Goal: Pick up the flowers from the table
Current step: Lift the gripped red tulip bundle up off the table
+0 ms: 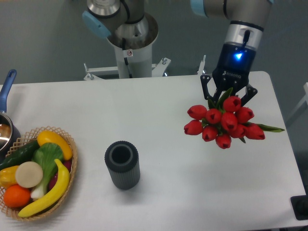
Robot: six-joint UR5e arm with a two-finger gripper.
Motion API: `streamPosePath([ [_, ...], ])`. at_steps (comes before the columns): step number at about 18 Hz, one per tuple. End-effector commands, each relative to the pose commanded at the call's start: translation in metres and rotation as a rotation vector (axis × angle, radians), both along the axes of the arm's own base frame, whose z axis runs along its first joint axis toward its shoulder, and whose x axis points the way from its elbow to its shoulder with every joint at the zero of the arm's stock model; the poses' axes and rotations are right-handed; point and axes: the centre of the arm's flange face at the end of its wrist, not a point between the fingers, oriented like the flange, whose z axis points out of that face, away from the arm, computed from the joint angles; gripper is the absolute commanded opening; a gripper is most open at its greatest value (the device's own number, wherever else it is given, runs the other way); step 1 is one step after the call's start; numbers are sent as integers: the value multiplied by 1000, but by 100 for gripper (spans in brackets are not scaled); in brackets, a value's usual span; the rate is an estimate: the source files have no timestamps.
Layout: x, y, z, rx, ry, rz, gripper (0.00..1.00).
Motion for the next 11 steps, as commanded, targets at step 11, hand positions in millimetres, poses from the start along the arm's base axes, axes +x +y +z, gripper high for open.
streamPosePath([
  [11,-3,-3,4,11,1,4,33],
])
